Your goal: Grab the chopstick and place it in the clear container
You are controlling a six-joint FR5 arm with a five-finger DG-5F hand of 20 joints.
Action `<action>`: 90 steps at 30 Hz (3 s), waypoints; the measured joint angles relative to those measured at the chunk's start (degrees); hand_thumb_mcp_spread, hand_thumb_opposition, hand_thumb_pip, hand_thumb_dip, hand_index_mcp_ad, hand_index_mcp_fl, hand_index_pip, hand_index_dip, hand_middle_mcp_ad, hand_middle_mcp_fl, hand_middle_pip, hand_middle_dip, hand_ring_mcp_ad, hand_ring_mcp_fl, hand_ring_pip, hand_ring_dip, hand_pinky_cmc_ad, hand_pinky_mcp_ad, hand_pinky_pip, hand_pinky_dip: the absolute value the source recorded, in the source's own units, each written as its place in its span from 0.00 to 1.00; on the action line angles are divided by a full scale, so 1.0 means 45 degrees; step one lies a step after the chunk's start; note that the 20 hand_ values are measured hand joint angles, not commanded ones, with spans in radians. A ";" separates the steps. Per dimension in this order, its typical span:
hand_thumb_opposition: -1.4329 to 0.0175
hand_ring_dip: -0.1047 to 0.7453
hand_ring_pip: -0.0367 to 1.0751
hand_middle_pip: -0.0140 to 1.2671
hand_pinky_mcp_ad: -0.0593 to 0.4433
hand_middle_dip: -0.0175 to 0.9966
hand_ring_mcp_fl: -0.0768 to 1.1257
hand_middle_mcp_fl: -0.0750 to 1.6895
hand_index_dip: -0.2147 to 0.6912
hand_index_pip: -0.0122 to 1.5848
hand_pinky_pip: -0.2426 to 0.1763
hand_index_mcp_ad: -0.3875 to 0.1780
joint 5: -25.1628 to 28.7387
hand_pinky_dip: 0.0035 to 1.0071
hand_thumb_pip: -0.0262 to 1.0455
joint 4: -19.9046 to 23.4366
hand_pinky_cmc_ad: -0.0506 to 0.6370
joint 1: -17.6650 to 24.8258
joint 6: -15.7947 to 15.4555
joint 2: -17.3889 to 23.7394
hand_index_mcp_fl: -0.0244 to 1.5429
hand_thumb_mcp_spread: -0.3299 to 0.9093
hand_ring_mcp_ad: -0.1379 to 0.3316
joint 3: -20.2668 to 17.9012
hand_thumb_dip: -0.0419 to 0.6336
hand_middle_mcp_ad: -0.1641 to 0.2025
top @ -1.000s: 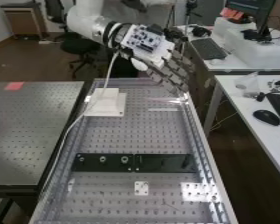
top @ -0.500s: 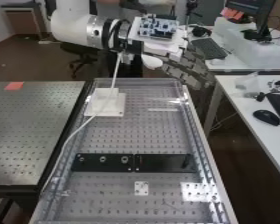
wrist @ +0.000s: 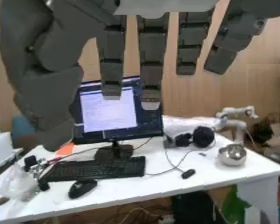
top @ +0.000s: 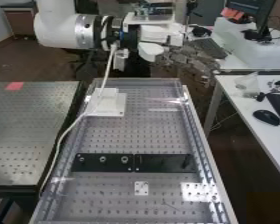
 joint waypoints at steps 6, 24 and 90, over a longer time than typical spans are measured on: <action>0.46 0.53 0.13 0.09 0.64 0.45 0.15 0.25 0.52 0.04 0.36 0.40 -0.0457 0.40 0.48 -0.0029 0.57 -0.0126 -0.1109 0.0238 0.18 0.51 0.62 0.0272 0.36 0.60; 0.47 0.14 0.11 0.10 0.77 0.15 0.06 0.08 0.33 0.04 0.28 0.40 0.2156 0.17 0.39 -0.0518 0.75 0.0529 -0.0814 -0.0643 0.03 0.34 0.69 0.1409 0.07 0.62; 0.41 0.11 0.12 0.11 0.77 0.13 0.06 0.08 0.17 0.05 0.28 0.43 0.2235 0.16 0.53 -0.0397 0.75 0.0393 -0.1148 -0.0823 0.03 0.30 0.71 0.1943 0.04 0.63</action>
